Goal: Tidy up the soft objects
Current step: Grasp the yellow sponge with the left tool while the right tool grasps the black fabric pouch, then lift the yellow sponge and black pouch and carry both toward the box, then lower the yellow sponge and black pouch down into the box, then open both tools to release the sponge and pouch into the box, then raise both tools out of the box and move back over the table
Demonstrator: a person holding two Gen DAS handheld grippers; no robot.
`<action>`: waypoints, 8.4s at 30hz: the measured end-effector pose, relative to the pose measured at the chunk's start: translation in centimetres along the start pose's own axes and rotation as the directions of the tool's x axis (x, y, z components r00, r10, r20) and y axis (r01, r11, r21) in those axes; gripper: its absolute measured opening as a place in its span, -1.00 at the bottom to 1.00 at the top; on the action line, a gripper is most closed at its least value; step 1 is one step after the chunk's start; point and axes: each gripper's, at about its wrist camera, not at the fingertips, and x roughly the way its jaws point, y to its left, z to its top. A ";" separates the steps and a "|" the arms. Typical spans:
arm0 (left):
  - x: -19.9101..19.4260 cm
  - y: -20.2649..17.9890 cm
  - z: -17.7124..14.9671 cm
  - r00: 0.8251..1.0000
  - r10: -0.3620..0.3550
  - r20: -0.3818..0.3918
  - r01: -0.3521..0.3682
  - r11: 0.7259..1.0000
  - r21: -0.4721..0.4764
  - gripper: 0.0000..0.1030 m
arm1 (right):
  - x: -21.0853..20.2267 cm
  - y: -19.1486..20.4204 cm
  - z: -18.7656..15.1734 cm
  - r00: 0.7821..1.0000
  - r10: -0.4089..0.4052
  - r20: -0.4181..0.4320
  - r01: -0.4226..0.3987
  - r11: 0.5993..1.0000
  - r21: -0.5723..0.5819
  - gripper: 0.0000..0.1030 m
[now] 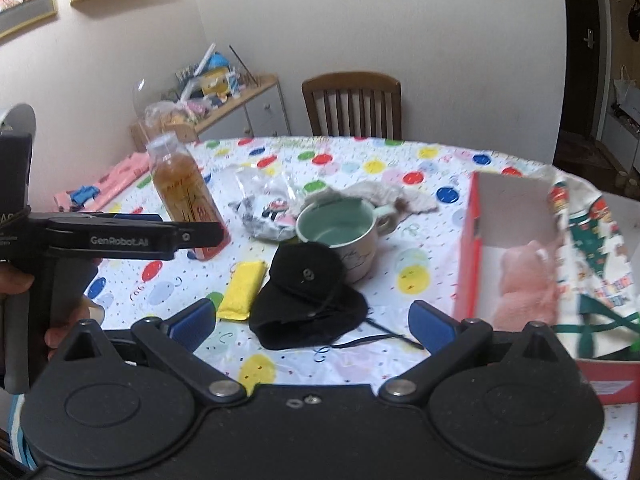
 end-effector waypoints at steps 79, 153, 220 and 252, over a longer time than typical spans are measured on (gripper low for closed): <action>3.5 2.1 -2.7 0.989 0.004 -0.149 -0.013 0.998 -0.060 -0.33 | 0.7 3.9 1.3 0.998 0.014 0.063 -0.013 1.000 -0.021 -0.94; 13.4 -27.6 4.1 0.959 -0.038 -0.280 0.084 0.984 0.156 -0.70 | -5.5 -25.4 2.1 0.959 -0.239 0.151 0.234 0.971 0.053 -0.94; 1.0 -19.7 3.7 0.990 -0.106 -0.096 0.112 0.992 0.062 0.54 | -8.3 -15.3 2.2 0.996 -0.006 0.094 0.004 1.000 0.025 0.94; 3.2 -3.1 12.2 0.990 -0.114 -0.083 0.121 0.989 0.081 0.96 | 1.1 -11.0 12.0 0.991 -0.125 0.038 0.121 0.990 0.078 0.99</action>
